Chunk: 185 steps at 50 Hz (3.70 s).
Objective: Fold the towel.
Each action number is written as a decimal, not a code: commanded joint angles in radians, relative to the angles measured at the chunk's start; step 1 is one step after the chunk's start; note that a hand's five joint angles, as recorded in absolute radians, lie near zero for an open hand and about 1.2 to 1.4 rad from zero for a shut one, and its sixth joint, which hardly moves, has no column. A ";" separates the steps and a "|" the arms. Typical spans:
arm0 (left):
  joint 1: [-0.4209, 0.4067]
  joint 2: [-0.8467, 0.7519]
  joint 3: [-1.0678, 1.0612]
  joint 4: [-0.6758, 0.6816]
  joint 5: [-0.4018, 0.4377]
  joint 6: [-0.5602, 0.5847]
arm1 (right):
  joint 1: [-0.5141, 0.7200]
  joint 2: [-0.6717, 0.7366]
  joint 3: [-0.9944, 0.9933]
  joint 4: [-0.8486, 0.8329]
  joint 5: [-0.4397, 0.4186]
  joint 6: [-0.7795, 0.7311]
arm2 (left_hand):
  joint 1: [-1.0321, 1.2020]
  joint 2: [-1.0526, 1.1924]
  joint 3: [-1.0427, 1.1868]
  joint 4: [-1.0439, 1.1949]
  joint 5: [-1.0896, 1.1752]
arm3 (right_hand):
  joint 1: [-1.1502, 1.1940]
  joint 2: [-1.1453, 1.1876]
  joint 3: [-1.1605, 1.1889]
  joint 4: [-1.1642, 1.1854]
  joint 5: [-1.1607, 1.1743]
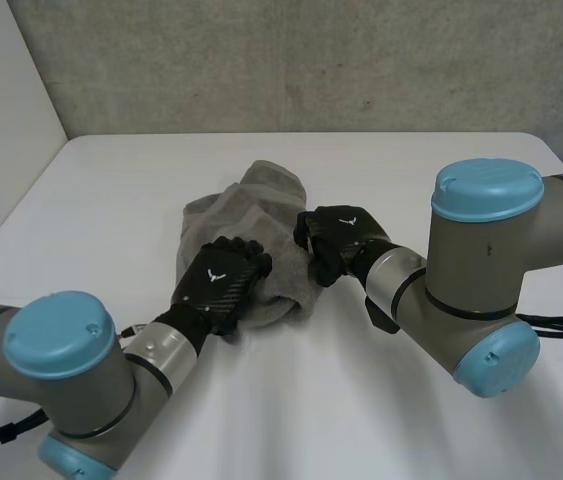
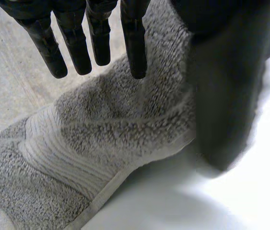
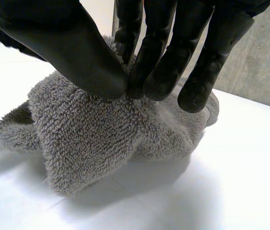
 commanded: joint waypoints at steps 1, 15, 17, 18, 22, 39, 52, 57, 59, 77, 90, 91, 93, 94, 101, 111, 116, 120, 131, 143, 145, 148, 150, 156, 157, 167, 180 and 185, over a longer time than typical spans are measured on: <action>-0.008 -0.086 0.074 0.002 -0.075 -0.010 | 0.000 0.000 -0.001 0.000 -0.002 0.000 | 0.023 0.022 0.011 0.018 0.045 | 0.080 0.070 0.056 0.054 0.056; -0.034 -0.171 0.145 0.008 -0.153 -0.016 | 0.000 0.000 0.003 0.000 -0.003 0.000 | 0.407 0.406 0.396 0.403 0.430 | 0.080 0.070 0.056 0.054 0.056; -0.034 -0.162 0.139 0.012 -0.155 -0.020 | 0.000 0.000 0.003 0.000 -0.002 0.000 | 0.612 0.611 0.601 0.608 0.634 | 0.080 0.070 0.056 0.054 0.056; -0.034 -0.162 0.139 0.012 -0.155 -0.020 | 0.000 0.000 0.003 0.000 -0.002 0.000 | 0.613 0.612 0.602 0.609 0.635 | 0.080 0.070 0.056 0.054 0.056; -0.028 -0.133 0.138 0.011 -0.155 -0.071 | 0.000 0.000 0.003 0.000 -0.002 0.000 | 0.762 0.761 0.751 0.758 0.785 | 0.080 0.070 0.056 0.054 0.056; 0.038 0.157 0.098 -0.009 -0.175 -0.214 | -0.018 -0.071 -0.053 0.021 0.003 0.006 | 0.994 0.994 0.983 0.990 1.017 | 0.080 0.070 0.056 0.054 0.056; 0.046 0.475 0.113 -0.034 -0.146 -0.218 | -0.069 -0.293 -0.252 -0.112 -0.017 -0.030 | 1.056 1.055 1.045 1.052 1.078 | 0.080 0.070 0.056 0.054 0.056; 0.050 0.467 0.075 -0.043 -0.147 -0.220 | -0.066 -0.152 -0.318 -0.108 -0.031 -0.212 | 1.056 1.055 1.045 1.052 1.078 | 0.080 0.070 0.056 0.054 0.056; 0.050 0.461 0.050 -0.049 -0.147 -0.220 | -0.064 -0.106 -0.342 -0.091 -0.035 -0.306 | 1.056 1.055 1.045 1.052 1.078 | 0.080 0.070 0.056 0.054 0.056; 0.202 0.318 -0.033 -0.118 -0.131 -0.215 | -0.115 -0.043 -0.259 0.159 0.017 -0.324 | 1.056 1.055 1.045 1.052 1.078 | -1.142 -1.152 -1.166 -1.168 -1.166; 0.236 0.318 -0.062 -0.153 -0.086 -0.215 | -0.241 -0.098 0.062 0.156 0.000 -0.262 | 1.041 1.041 1.030 1.037 1.064 | -1.138 -1.148 -1.162 -1.164 -1.162; 0.236 0.318 -0.063 -0.153 -0.084 -0.217 | -0.244 -0.081 0.082 0.150 0.000 -0.262 | 1.039 1.038 1.027 1.034 1.061 | -1.068 -1.077 -1.092 -1.093 -1.092; 0.236 0.318 -0.065 -0.153 -0.084 -0.217 | -0.245 -0.068 0.097 0.147 -0.003 -0.262 | 1.036 1.035 1.024 1.031 1.058 | -1.041 -1.051 -1.065 -1.067 -1.065; 0.236 0.318 -0.065 -0.153 -0.084 -0.217 | -0.245 -0.058 0.113 0.147 -0.006 -0.262 | 1.027 1.026 1.016 1.023 1.049 | -1.020 -1.030 -1.044 -1.046 -1.044; 0.237 0.317 -0.071 -0.153 -0.084 -0.217 | -0.253 -0.055 0.157 0.141 -0.050 -0.261 | 0.992 0.991 0.980 0.987 1.014 | -0.853 -0.863 -0.877 -0.879 -0.877; 0.240 0.314 -0.059 -0.149 -0.081 -0.214 | -0.242 -0.008 0.118 -0.002 -0.057 -0.256 | 1.003 1.002 0.992 0.999 1.026 | 0.080 0.070 0.056 0.054 0.056; 0.271 0.254 0.051 -0.109 -0.077 -0.203 | -0.219 -0.003 -0.152 -0.015 -0.052 -0.274 | 1.056 1.055 1.044 1.051 1.078 | 0.080 0.070 0.056 0.054 0.056; 0.296 0.196 0.186 -0.098 -0.077 -0.201 | -0.204 0.000 -0.348 -0.025 -0.057 -0.328 | 1.056 1.055 1.045 1.052 1.078 | 0.080 0.070 0.056 0.054 0.056; 0.346 0.154 0.630 -0.087 -0.092 -0.223 | -0.189 -0.029 -0.556 -0.380 -0.052 -0.419 | 1.056 1.055 1.045 1.052 1.078 | 0.080 0.070 0.056 0.054 0.056; 0.372 0.167 0.336 -0.081 -0.057 -0.244 | -0.207 0.008 -0.355 0.081 -0.156 -0.539 | 1.056 1.055 1.045 1.052 1.078 | 0.080 0.070 0.056 0.054 0.056; 0.391 0.165 0.261 -0.081 -0.034 -0.244 | -0.222 0.006 -0.300 0.107 -0.184 -0.581 | 1.056 1.055 1.045 1.052 1.078 | 0.080 0.070 0.056 0.054 0.056; 0.438 0.168 0.123 -0.075 0.023 -0.238 | -0.253 -0.006 -0.185 0.113 -0.221 -0.653 | 1.056 1.055 1.045 1.052 1.078 | 0.080 0.070 0.056 0.054 0.056; 0.461 0.168 0.065 -0.071 0.055 -0.235 | -0.262 -0.020 -0.124 0.113 -0.232 -0.670 | 1.056 1.055 1.045 1.052 1.078 | 0.080 0.070 0.056 0.054 0.056; 0.495 0.133 -0.023 -0.073 0.159 -0.229 | -0.264 -0.095 0.068 0.101 -0.245 -0.689 | 0.717 0.716 0.705 0.712 0.739 | 0.080 0.070 0.056 0.054 0.056; 0.495 0.133 -0.023 -0.074 0.159 -0.229 | -0.264 -0.095 0.068 0.101 -0.245 -0.689 | 0.716 0.715 0.704 0.711 0.738 | 0.080 0.070 0.056 0.054 0.056; 0.489 0.030 0.016 -0.074 0.144 -0.071 | -0.261 -0.253 0.306 0.005 -0.244 -0.663 | 0.501 0.501 0.490 0.497 0.524 | 0.080 0.070 0.056 0.054 0.056; 0.461 0.004 0.010 -0.081 0.012 -0.046 | -0.316 -0.304 0.461 -0.095 -0.229 -0.615 | 0.372 0.371 0.361 0.368 0.395 | 0.080 0.070 0.056 0.054 0.056; 0.440 0.029 -0.023 -0.097 -0.002 -0.048 | -0.374 -0.305 0.483 -0.141 -0.229 -0.506 | 0.372 0.371 0.361 0.368 0.395 | 0.080 0.070 0.056 0.054 0.056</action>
